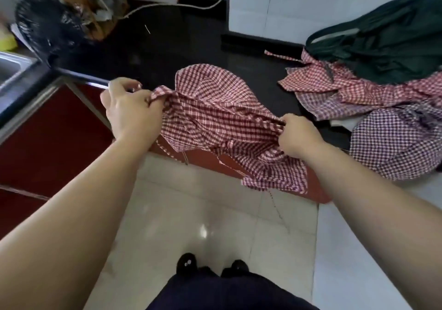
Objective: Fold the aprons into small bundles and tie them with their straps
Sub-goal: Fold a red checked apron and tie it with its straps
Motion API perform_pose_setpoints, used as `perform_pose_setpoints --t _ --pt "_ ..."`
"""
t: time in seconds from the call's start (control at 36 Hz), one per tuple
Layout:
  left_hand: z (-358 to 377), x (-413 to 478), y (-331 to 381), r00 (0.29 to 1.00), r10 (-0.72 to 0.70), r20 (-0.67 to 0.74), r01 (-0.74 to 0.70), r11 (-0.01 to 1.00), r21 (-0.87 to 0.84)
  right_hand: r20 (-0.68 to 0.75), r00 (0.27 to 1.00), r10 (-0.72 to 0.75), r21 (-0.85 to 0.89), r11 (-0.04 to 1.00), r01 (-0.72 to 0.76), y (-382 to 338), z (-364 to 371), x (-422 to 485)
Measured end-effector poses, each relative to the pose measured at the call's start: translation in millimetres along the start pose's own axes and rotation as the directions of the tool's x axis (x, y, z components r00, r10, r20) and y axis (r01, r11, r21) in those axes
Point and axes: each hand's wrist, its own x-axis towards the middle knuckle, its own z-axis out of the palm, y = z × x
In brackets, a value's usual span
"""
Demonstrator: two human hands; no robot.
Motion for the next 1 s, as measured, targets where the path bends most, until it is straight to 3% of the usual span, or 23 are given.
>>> perform_pose_setpoints --t 0.06,0.11,0.17,0.22,0.33,0.39,0.44,0.5,0.56,0.67,0.78,0.89,1.0 --pt "-8.6 0.9 -6.8 1.000 -0.002 0.014 0.002 1.000 -0.026 0.127 0.987 -0.099 0.044 0.995 0.094 -6.6 0.2 -12.0" --pt "-17.0 -1.0 -17.9 0.985 -0.066 0.161 0.072 0.997 -0.034 0.281 0.935 -0.217 0.112 0.975 0.192 -13.9 1.7 -27.0" --pt "-24.5 -10.0 -40.2 0.905 -0.182 0.384 0.220 0.974 -0.058 0.404 0.874 -0.269 0.156 0.962 0.225 -23.1 7.5 -40.5" --pt "-26.1 -21.8 -62.8 0.791 -0.221 0.571 0.280 0.960 -0.015 0.482 0.837 -0.259 0.151 0.966 0.212 -30.8 13.4 -48.1" --pt "-32.1 -38.9 -82.7 0.641 -0.230 0.732 0.320 0.947 0.018 0.693 0.686 -0.221 0.075 0.969 0.237 -50.8 26.3 -65.1" --pt "-34.1 -39.2 -86.4 0.612 -0.190 0.768 0.283 0.959 0.012 0.714 0.670 -0.203 -0.002 0.957 0.292 -59.2 38.6 -69.4" --pt "-33.2 -36.3 -89.7 0.621 -0.164 0.766 0.313 0.948 -0.050 0.590 0.777 -0.219 -0.024 0.958 0.287 -62.5 49.6 -68.0" --pt "-32.2 -30.9 -92.8 0.659 -0.174 0.732 0.371 0.922 -0.115 0.355 0.915 -0.191 -0.002 0.979 0.205 -62.0 52.4 -65.0" --pt "-32.3 -25.2 -99.4 0.700 -0.196 0.687 0.387 0.912 -0.134 0.148 0.981 -0.123 0.014 0.992 0.122 -60.0 50.2 -63.8" --pt "-33.9 -17.6 -115.9 0.810 -0.232 0.538 0.329 0.940 -0.091 0.046 0.997 -0.060 0.016 0.998 0.059 -60.3 45.2 -63.3" --pt "-35.2 -9.2 -115.2 0.914 -0.176 0.366 0.233 0.966 -0.116 -0.024 1.000 0.005 0.126 0.992 -0.002 -63.2 45.7 -52.5" --pt "-37.8 3.0 -112.8 0.931 -0.183 0.317 0.252 0.948 -0.193 -0.081 0.996 0.042 0.224 0.974 -0.023 -63.3 35.9 -45.7" --pt "-41.5 14.9 -116.4 0.942 -0.201 0.269 0.263 0.939 -0.219 0.006 0.999 0.034 0.097 0.995 -0.035 -61.2 19.1 -43.2"
